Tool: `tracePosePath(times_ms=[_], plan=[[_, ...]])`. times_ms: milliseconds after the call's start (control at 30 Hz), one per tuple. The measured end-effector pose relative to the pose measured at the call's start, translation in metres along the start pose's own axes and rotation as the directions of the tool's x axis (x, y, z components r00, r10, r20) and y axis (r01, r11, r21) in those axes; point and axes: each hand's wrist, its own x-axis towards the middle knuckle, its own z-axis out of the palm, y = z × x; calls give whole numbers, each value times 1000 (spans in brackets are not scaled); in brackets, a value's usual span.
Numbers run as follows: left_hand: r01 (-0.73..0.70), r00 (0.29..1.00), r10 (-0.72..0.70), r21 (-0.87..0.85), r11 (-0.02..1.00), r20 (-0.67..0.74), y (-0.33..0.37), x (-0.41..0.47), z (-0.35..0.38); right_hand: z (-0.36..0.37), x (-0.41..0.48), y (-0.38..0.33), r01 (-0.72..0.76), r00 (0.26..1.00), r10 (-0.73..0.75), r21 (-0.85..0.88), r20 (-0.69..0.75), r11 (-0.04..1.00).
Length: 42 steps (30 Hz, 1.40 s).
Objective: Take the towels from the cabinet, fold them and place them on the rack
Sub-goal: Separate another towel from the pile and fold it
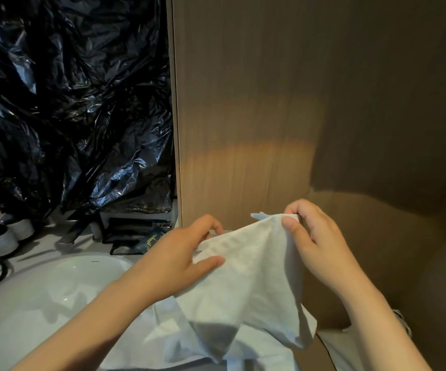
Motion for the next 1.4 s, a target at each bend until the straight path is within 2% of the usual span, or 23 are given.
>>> tracePosePath(times_ms=[200,433,600,700,867,967,1133,1233,1300,1400], plan=[[-23,992,18,-33,999,-123,-10,-16,5,-3,-3,10,-26,997,24,-25,-68,999],[103,975,-149,-263,959,-162,-9,-14,1,-12,-3,15,-81,987,80,-5,-138,997],[67,980,-97,-172,983,-174,-8,-12,-4,-17,-2,17,-127,978,125,4,-169,992],[-11,968,-32,-170,985,-249,-8,-11,-4,-16,-2,21,-148,976,145,-6,-160,989],[-14,950,-42,-178,984,-310,-4,-9,-5,-18,-6,29,-148,983,138,-75,-124,986],[37,947,-140,-336,941,-289,-6,-7,-3,-19,-8,32,-167,977,154,-78,-150,983],[73,930,-281,-631,772,-237,-3,-2,-3,-20,-10,34,-206,965,191,-70,-181,976],[55,904,-342,-723,689,-258,2,9,-6,-24,-10,35,-234,957,216,-75,-192,969],[12,894,-333,-726,688,-301,11,18,-9,-27,-9,34,-247,957,231,-71,-175,966],[-70,901,-232,-650,756,-368,27,34,-11,-35,-9,28,-238,964,235,-10,-128,971]])
